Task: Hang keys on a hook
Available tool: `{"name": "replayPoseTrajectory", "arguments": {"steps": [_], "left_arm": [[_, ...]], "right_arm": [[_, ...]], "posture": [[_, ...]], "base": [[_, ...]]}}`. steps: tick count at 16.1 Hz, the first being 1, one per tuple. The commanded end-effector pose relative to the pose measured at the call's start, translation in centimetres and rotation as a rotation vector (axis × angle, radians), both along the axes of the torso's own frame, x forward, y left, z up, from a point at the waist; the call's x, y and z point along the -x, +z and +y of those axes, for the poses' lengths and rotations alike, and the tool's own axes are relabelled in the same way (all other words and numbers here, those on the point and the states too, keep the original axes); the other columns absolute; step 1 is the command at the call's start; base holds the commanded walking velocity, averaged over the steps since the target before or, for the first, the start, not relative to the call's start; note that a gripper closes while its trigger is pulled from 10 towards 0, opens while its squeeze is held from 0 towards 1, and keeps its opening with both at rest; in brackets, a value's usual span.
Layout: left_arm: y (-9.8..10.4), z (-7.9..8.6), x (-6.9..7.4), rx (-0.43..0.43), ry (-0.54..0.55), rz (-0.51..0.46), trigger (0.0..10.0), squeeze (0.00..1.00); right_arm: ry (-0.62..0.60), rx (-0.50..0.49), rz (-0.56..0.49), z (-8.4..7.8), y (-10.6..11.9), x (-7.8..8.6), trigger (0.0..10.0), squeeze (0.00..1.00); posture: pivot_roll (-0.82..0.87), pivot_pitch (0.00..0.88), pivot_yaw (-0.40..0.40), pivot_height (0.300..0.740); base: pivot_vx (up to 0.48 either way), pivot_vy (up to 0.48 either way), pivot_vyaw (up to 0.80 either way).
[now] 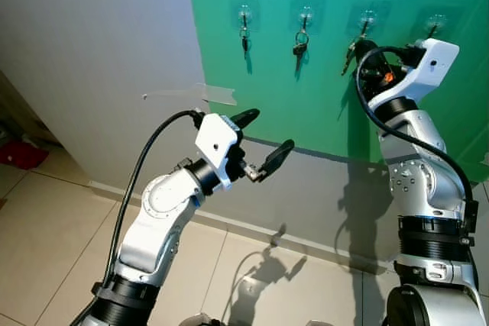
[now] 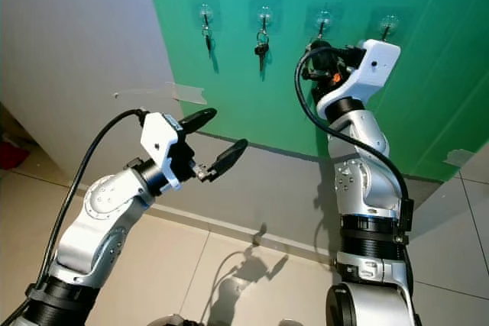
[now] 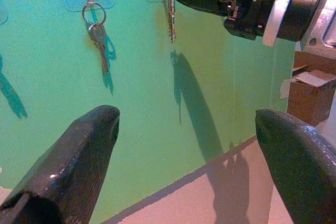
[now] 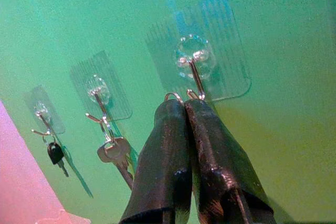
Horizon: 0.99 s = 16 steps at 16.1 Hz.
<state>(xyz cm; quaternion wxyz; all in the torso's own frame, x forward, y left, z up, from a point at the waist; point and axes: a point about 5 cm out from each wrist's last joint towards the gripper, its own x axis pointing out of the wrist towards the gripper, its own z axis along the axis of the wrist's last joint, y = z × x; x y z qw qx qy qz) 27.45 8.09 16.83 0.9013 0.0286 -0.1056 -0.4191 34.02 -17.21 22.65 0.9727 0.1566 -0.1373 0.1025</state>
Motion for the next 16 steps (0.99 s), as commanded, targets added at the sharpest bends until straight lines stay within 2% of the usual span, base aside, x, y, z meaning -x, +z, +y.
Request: {"name": "replayPoseTrajectory", "arguments": {"steps": [1,8,11,16], "left_arm": [[-0.1,-0.2,0.1,-0.015,-0.008,0.001,10.0,0.00],[-0.3,-0.1,0.4,-0.011,-0.013,0.007,10.0,0.00],[-0.3,-0.1,0.5,-0.010,-0.015,0.007,10.0,0.00],[-0.2,-0.2,0.4,-0.012,-0.018,0.005,10.0,0.00]], "right_arm": [[0.009,-0.018,-0.036,0.2,0.9,0.0,10.0,0.00],[-0.022,-0.081,-0.001,0.5,0.6,-0.7,10.0,0.00],[-0.079,-0.124,0.008,-0.2,0.7,-1.0,10.0,0.00],[-0.124,-0.122,0.051,-0.9,0.3,-1.2,10.0,0.00]], "posture": [[-0.11,0.018,0.076,0.740],[-0.11,0.007,0.071,0.740],[-0.11,0.003,0.072,0.740],[-0.11,0.008,0.076,0.740]], "base": [[0.000,0.000,0.00],[0.000,0.000,0.00],[0.000,0.000,0.00],[0.000,0.000,0.00]]}}
